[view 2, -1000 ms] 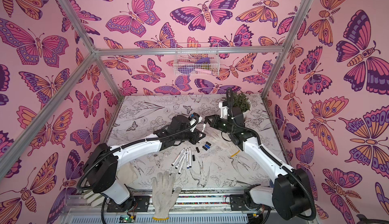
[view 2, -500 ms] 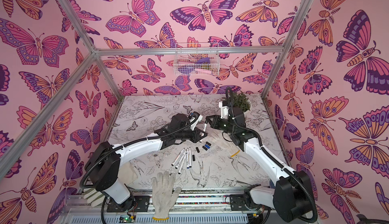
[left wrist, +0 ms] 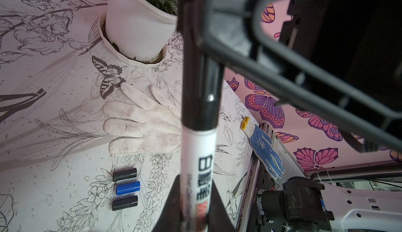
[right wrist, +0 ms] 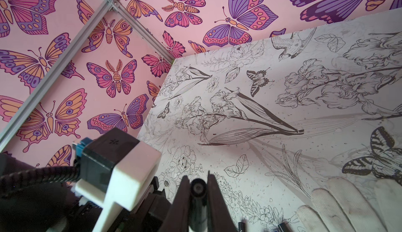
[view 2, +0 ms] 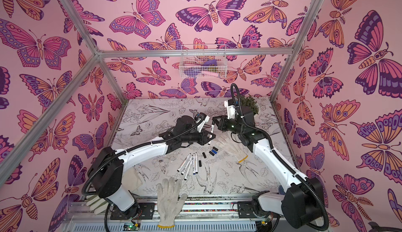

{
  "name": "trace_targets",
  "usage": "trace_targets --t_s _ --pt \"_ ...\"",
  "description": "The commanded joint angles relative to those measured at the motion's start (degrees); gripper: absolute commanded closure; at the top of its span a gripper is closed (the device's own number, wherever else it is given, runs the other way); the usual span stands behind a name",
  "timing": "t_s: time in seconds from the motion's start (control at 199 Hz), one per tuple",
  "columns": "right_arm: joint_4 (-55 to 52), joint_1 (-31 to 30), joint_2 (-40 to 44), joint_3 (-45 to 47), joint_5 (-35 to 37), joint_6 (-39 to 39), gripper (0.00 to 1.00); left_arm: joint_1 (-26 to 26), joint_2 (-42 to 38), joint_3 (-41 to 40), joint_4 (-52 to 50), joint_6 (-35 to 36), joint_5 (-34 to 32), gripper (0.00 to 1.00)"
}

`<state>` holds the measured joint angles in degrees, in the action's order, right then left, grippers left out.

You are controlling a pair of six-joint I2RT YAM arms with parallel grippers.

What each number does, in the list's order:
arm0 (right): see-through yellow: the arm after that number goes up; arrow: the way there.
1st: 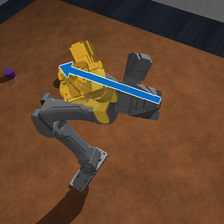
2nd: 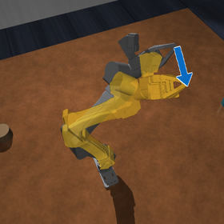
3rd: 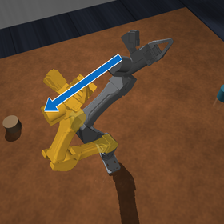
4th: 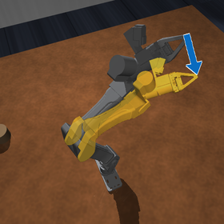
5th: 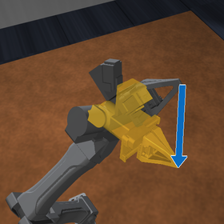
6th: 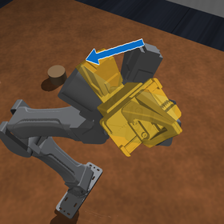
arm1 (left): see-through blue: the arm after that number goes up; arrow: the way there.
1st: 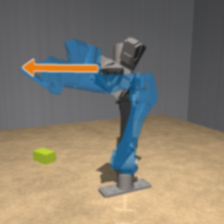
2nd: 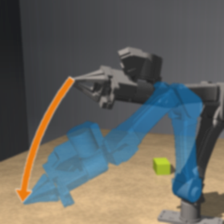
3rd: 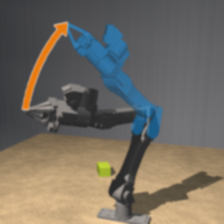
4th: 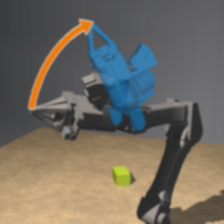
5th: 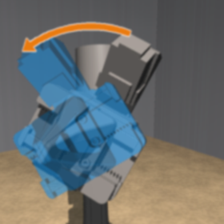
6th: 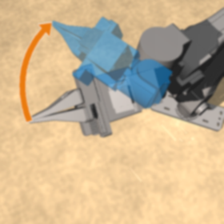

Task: Insert pens into pen caps
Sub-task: Put on the pen cap to the pen.

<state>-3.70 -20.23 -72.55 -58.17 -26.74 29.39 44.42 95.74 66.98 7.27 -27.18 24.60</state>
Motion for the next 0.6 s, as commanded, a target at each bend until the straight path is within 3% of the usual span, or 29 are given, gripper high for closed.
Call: trace_targets --t_s 0.0,0.597 --pt "-15.5 -1.6 0.0 -0.2 -13.5 -4.0 1.0 -3.1 -0.9 3.4 7.0 -4.8 -12.8 1.0" --pt "-30.2 -1.7 -1.4 1.3 -17.2 -7.6 1.0 -5.3 -1.3 4.7 7.2 -5.2 -15.6 1.0"
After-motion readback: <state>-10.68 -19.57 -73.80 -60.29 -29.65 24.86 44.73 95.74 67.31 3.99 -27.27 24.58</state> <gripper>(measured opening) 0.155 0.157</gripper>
